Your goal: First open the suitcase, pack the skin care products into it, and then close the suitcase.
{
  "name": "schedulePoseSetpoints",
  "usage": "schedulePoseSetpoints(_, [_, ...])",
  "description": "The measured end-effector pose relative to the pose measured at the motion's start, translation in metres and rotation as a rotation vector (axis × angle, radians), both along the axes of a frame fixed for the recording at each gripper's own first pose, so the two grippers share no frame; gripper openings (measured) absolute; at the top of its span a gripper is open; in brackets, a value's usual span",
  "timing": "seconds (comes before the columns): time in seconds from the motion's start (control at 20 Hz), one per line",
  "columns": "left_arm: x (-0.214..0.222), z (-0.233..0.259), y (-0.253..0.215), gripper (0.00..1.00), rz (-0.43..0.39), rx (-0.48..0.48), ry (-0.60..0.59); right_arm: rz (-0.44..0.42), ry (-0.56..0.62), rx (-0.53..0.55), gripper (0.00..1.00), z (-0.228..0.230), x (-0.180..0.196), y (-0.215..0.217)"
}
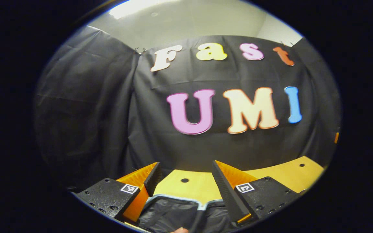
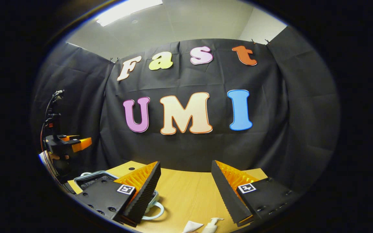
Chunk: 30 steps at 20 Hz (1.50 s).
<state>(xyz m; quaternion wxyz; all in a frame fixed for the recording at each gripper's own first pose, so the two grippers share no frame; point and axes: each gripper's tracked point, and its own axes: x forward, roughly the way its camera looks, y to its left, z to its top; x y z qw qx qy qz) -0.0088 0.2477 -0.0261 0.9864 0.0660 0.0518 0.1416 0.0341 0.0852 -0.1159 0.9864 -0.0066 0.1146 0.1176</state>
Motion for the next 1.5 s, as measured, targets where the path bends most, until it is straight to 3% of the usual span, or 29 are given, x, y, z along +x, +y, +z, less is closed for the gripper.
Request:
schedulePoseSetpoints(0.1, [0.002, 0.003, -0.034, 0.94, -0.050, -0.013, 0.004, -0.001, -0.013, -0.005, 0.99, 0.005, -0.003, -0.014])
schedulePoseSetpoints(0.15, [0.003, 0.005, -0.050, 1.00, -0.069, -0.039, -0.010, 0.000, -0.025, -0.005, 0.99, 0.008, -0.005, -0.020])
schedulePoseSetpoints(0.25, [-0.005, 0.003, -0.103, 0.96, -0.116, -0.072, -0.019, -0.004, -0.039, 0.001, 0.99, 0.011, -0.009, -0.029])
schedulePoseSetpoints(0.3, [-0.009, -0.001, -0.116, 1.00, -0.128, -0.078, -0.016, -0.007, -0.039, 0.004, 0.99, 0.010, -0.012, -0.034])
schedulePoseSetpoints(0.6, [-0.023, -0.024, -0.192, 0.96, -0.230, -0.105, 0.045, -0.063, -0.084, 0.050, 0.99, 0.025, -0.031, -0.057])
schedulePoseSetpoints(0.65, [-0.023, -0.031, -0.204, 1.00, -0.255, -0.111, 0.062, -0.060, -0.084, 0.031, 0.98, 0.025, -0.032, -0.060])
schedulePoseSetpoints(0.7, [-0.024, -0.038, -0.216, 0.96, -0.279, -0.119, 0.081, -0.060, -0.081, 0.018, 0.98, 0.022, -0.032, -0.066])
schedulePoseSetpoints(1.05, [-0.029, -0.138, -0.293, 0.96, -0.437, -0.187, 0.351, -0.105, 0.016, 0.017, 0.99, -0.004, -0.046, -0.107])
schedulePoseSetpoints(1.25, [-0.047, -0.214, -0.327, 0.96, -0.469, -0.239, 0.545, -0.132, 0.049, -0.023, 0.99, -0.015, -0.053, -0.130])
schedulePoseSetpoints(1.5, [-0.070, -0.279, -0.347, 0.96, -0.495, -0.231, 0.707, -0.156, 0.096, -0.053, 0.99, -0.032, -0.058, -0.149])
